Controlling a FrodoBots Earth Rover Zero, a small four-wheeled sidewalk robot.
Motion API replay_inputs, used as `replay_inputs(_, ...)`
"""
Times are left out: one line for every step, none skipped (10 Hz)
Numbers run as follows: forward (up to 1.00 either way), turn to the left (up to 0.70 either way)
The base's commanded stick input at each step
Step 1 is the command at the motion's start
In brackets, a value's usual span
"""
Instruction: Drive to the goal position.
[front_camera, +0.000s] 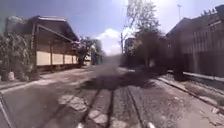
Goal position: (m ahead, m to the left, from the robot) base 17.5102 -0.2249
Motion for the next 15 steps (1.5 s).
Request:
replay_inputs(0.85, 0.00)
replay_inputs(0.85, 0.00)
replay_inputs(0.85, 0.00)
replay_inputs(0.85, 0.00)
replay_inputs(0.85, 0.00)
replay_inputs(0.85, 0.00)
replay_inputs(0.85, 0.00)
replay_inputs(0.85, 0.00)
replay_inputs(0.85, 0.00)
replay_inputs(0.85, 0.00)
replay_inputs(0.85, 0.00)
replay_inputs(0.85, 0.00)
replay_inputs(0.85, 0.00)
replay_inputs(0.85, 0.00)
replay_inputs(0.85, 0.00)
